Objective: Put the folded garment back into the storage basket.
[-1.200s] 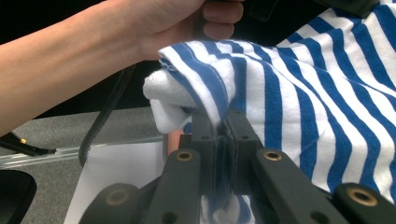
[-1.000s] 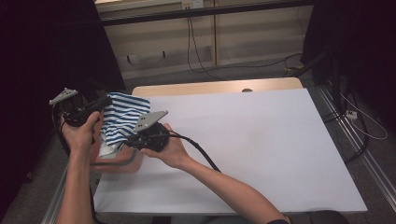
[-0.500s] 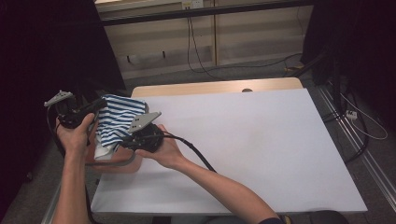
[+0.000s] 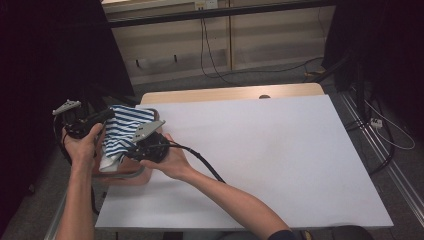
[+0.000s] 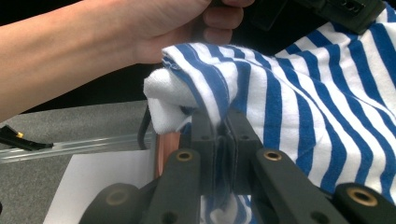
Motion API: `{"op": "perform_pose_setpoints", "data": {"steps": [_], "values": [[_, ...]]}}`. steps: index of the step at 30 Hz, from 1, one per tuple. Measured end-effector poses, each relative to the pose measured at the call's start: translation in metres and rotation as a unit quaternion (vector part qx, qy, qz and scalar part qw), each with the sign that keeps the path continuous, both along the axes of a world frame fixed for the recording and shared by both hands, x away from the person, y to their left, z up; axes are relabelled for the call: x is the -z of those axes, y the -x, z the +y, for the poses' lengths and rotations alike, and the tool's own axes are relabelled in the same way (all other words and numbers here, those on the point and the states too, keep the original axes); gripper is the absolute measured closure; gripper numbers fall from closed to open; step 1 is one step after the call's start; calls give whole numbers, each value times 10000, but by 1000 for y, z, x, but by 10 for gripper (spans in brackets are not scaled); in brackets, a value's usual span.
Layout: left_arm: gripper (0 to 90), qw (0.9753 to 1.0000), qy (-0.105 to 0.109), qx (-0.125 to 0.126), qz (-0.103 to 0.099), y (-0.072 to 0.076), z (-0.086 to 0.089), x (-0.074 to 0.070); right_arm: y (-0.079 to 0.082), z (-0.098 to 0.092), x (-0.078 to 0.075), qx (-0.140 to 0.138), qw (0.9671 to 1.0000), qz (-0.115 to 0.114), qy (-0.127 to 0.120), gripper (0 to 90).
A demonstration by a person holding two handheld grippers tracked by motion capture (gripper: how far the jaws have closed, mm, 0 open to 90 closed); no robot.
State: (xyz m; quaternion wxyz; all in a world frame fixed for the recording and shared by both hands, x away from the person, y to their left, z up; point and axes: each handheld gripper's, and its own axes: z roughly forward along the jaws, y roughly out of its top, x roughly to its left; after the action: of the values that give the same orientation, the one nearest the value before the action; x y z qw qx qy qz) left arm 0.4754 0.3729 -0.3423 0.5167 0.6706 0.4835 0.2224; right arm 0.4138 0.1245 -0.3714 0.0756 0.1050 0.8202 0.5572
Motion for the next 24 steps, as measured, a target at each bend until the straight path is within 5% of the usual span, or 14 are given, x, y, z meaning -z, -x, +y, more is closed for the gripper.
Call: {"op": "perform_pose_setpoints", "data": {"steps": [24], "values": [[852, 9999, -12, -27, 134, -3, 8, 21, -9, 13, 19, 27, 9997, 162, 203, 842]]}}
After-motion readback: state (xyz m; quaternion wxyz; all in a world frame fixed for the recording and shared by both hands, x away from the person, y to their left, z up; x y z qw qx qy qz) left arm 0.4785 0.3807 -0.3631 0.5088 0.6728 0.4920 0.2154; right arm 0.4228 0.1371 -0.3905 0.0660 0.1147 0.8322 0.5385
